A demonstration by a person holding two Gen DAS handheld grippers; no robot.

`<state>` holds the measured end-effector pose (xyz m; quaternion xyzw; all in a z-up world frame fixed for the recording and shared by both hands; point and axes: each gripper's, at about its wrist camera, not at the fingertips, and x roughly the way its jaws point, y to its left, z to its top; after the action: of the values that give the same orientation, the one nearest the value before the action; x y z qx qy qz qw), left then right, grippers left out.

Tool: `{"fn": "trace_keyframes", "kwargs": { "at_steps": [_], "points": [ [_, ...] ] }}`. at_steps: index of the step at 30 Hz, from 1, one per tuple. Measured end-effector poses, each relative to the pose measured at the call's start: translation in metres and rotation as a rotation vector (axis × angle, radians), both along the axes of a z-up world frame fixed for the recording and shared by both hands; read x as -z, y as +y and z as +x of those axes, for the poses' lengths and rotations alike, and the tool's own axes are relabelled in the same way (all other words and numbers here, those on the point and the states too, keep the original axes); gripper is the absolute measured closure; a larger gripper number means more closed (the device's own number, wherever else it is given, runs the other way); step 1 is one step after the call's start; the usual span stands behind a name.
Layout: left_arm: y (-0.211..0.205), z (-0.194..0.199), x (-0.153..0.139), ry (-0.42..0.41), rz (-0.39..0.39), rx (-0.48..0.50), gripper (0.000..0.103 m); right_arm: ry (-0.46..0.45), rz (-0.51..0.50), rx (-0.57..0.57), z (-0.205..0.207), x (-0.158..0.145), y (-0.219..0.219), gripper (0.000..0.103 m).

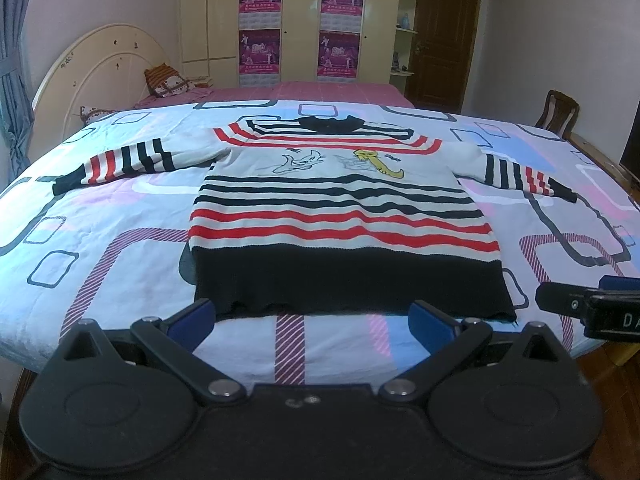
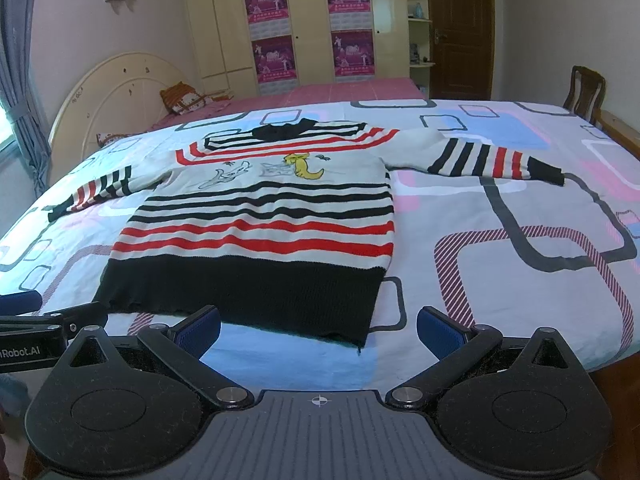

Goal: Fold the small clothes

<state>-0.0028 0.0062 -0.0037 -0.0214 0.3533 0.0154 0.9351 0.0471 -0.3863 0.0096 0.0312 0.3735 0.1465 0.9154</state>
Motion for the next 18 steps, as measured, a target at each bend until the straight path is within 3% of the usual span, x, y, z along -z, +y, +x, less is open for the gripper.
{"fn": "trace_keyframes", "kwargs": {
  "at_steps": [18],
  "points": [
    [-0.0060, 0.0051, 0.0002, 0.004, 0.009, 0.000, 0.000, 0.001, 0.012, 0.007, 0.0053, -0.0001, -0.0052, 0.000]
  ]
}}
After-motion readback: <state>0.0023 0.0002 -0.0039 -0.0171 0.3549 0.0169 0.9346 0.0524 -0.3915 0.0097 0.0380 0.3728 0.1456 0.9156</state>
